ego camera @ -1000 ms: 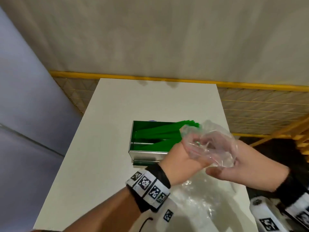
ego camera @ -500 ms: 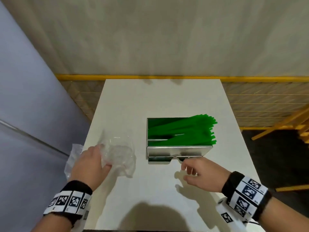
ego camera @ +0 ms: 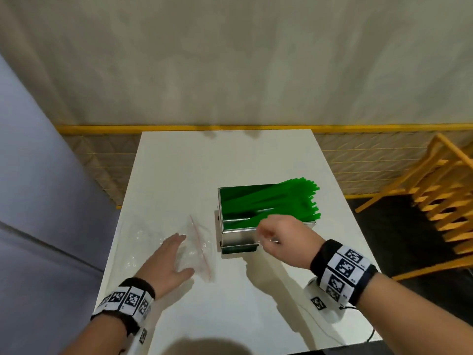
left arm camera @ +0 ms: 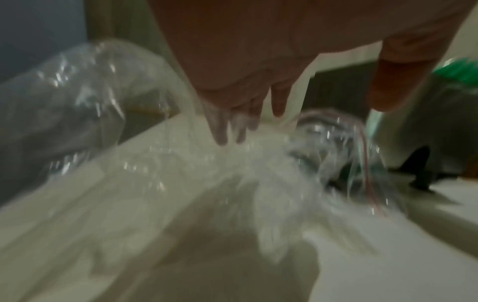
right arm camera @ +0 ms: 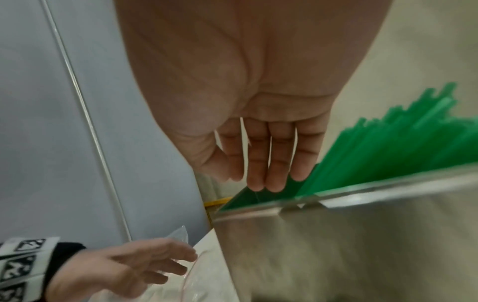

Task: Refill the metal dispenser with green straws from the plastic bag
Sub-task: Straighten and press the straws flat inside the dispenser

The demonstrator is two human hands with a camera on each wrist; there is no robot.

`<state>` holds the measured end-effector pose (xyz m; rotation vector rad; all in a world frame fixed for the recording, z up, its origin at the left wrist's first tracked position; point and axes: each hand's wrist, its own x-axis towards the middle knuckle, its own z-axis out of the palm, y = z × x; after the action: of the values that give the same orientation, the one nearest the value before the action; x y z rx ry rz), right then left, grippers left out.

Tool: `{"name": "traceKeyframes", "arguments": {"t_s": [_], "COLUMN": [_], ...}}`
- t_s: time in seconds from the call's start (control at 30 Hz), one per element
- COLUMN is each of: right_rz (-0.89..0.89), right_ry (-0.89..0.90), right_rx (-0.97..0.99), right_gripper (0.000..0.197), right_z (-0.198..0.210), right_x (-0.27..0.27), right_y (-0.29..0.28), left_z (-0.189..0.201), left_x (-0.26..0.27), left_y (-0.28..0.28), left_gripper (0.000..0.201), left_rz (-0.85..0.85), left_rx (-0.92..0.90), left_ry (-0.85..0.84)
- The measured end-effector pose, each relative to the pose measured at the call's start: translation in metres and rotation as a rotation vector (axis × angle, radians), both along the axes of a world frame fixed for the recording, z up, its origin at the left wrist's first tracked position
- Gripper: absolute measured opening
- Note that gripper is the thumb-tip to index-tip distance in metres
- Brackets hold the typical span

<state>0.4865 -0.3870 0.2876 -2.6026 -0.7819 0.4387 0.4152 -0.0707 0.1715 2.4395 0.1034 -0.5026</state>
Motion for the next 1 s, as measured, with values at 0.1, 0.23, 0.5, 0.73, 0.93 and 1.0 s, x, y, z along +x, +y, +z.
{"name": "traceKeyframes", "arguments": {"t_s": [0.1,0.23,0.5,0.73,0.93,1.0], "right_rz": [-0.002,0.01,0.193,0.147,0.119,0.12], "right_ry": [-0.106,-0.184,-0.257,-0.253,-0.254,-0.274], "right_rx": [-0.005,-0.178,-0.655,-0.671,-0.719,-0.708], "right_gripper": [0.019,0.027,0.043,0.049,0.046,0.046], "right_z": [0.016,0.022,-0.005,-0.028,-0.035,-0.035], "right_x": [0.029,0.074,0.104,0.112,0.119,0.119], "right_y": [0.007,0.02,0.028,0.023,0.011,0.007], "left_z": [0.045,0.111,0.122,0.087,0.073,0.071], "left_x": [0.015,0.05,0.143,0.161,0.164,0.164], "left_y": [0.008,-0.021,-0.126,-0.156,-0.16,-0.163], "left_gripper": [0.06,0.035,0.04,0.033,0.047,0.056], "left_rz": [-0.053,-0.141,-0.255,-0.337,-0.29,-0.295], "left_rx": [0.056,0.145,0.206,0.387,0.379,0.367], "left_ry": [-0.121,-0.31,-0.112,0.013,0.017,0.028]}}
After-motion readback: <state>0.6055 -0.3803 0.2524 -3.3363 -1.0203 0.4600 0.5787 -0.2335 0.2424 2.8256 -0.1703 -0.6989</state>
